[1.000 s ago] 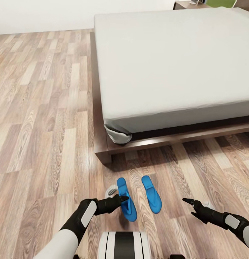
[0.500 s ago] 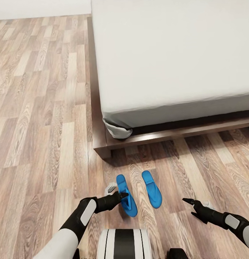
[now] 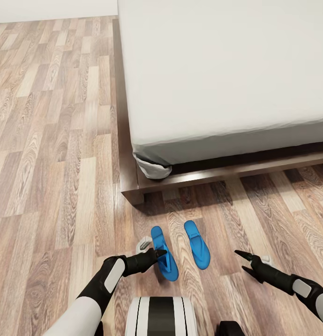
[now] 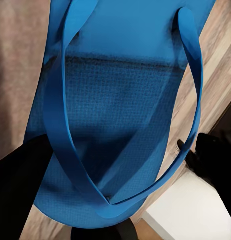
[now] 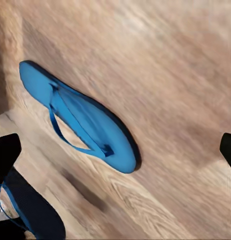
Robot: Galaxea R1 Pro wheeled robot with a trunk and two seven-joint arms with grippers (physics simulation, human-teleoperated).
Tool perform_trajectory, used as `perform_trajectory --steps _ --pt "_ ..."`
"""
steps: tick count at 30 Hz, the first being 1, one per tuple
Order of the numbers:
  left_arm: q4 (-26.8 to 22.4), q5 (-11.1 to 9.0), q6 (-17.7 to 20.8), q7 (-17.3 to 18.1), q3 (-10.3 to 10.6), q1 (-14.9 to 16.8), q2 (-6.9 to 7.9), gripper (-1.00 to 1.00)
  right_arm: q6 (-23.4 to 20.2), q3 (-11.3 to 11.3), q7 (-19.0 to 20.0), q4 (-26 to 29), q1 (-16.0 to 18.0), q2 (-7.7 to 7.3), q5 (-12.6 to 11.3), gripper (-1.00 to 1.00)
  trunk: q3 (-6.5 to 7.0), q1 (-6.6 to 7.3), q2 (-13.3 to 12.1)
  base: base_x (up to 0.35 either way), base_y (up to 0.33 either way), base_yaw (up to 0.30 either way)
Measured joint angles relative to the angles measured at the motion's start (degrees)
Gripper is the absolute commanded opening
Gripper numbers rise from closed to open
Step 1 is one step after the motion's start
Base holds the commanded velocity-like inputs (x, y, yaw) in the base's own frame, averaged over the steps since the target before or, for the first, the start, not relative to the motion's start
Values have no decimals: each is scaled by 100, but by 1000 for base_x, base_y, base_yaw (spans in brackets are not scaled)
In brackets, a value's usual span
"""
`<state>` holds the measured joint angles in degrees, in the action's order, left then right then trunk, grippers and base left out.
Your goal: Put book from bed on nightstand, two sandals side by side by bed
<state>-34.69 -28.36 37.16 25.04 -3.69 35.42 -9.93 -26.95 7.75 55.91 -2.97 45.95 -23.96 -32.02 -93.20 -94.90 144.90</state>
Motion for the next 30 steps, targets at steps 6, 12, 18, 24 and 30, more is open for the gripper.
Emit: perform_trajectory --steps 6,12,18,24,30 --pt "-2 -1 4 6 0 3 0 -100 400 1 1396 2 -162 -4 25 100 0 0 0 0 0 0" --pt "-2 0 4 7 0 1 0 -100 735 -30 2172 20 -215 -6 77 100 0 0 0 0 0 0" --pt "-1 0 5 8 0 1 0 -100 963 -57 2367 28 -236 -2 136 100 0 0 0 0 0 0" --pt "1 -1 5 8 0 0 0 -100 1016 -62 2408 27 -242 -1 157 100 0 0 0 0 0 0" --pt "3 -1 4 7 1 1 0 -100 1029 -64 2412 25 -242 2 163 100 0 0 0 0 -27 0"
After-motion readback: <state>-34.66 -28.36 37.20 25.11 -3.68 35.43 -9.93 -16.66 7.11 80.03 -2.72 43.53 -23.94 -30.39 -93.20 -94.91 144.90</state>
